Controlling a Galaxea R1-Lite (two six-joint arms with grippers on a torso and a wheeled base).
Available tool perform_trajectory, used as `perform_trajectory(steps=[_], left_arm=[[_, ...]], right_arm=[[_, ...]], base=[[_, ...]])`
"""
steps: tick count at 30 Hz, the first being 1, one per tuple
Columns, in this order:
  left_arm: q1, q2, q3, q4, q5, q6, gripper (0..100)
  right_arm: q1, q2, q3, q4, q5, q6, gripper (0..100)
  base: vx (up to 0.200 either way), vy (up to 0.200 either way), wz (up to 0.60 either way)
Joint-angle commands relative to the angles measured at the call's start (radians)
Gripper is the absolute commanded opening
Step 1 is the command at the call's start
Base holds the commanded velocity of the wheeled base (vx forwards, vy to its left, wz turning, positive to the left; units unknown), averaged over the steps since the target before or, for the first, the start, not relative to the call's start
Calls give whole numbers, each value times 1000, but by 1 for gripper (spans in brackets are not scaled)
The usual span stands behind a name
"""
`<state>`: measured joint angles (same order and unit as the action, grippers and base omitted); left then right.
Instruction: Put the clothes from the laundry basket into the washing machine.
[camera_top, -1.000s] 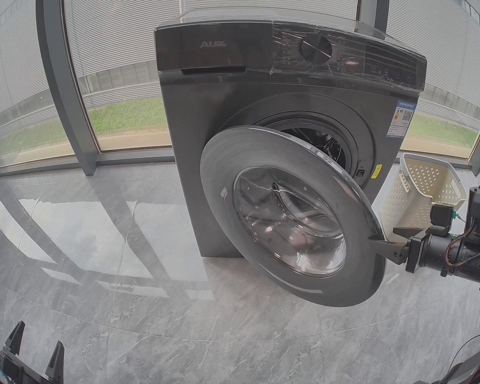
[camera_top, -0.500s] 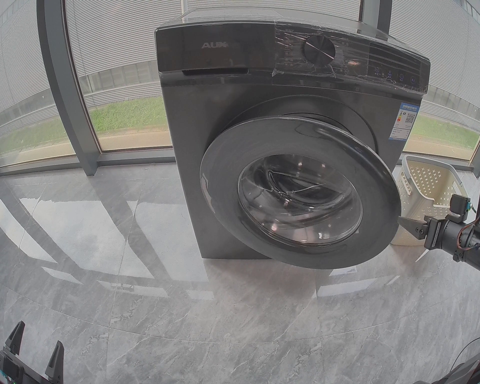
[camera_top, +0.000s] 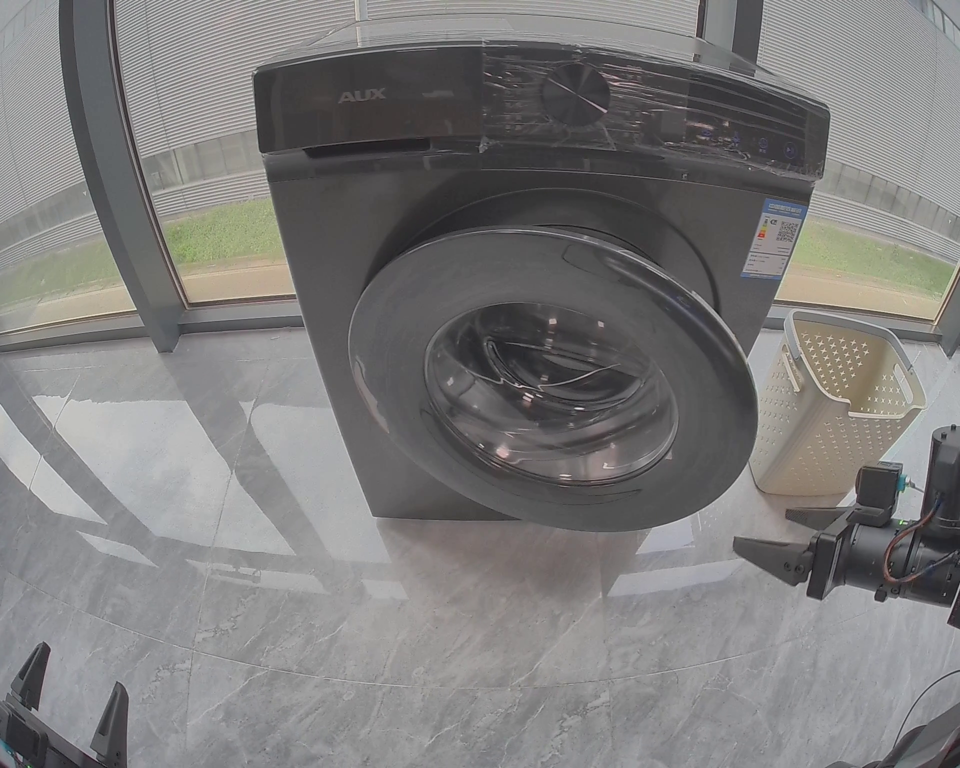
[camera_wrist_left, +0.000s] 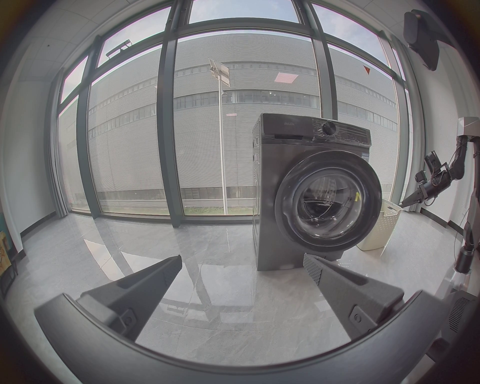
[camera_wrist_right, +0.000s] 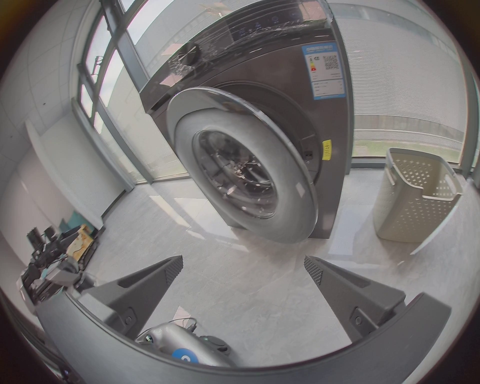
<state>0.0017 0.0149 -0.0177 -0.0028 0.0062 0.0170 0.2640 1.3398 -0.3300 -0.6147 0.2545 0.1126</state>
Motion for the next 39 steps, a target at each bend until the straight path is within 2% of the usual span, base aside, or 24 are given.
perform_trajectory(steps=[1, 5, 10, 16, 23, 27, 31, 35, 39], left_arm=[[0, -15, 18, 0, 0, 1, 100], [0, -15, 16, 0, -2, 0, 100], [0, -15, 18, -2, -2, -2, 100], [-2, -15, 16, -2, -2, 0, 100], [-2, -15, 18, 0, 0, 3, 100], [-2, -15, 18, 0, 1, 1, 100], [-2, -15, 18, 0, 1, 1, 100], [0, -15, 18, 0, 1, 1, 100], [-2, -15, 18, 0, 1, 3, 100]], right_arm=[[84, -4, 20, -4, 22, 2, 100], [123, 6, 8, -50, 22, 9, 100], [156, 52, 8, -149, 22, 68, 100], [156, 99, 3, -203, 22, 91, 100], [144, 193, -24, -297, 16, 82, 100], [107, 243, -47, -401, -31, 78, 100], [100, 242, -34, -402, -52, 70, 100], [101, 239, -7, -408, -54, 55, 100], [147, 234, 106, -418, -43, 4, 100]], base=[[0, 0, 0], [0, 0, 0], [200, 0, 0], [200, 0, 0], [29, 0, 0], [0, 0, 0], [0, 0, 0], [0, -150, 0], [0, 0, 0]])
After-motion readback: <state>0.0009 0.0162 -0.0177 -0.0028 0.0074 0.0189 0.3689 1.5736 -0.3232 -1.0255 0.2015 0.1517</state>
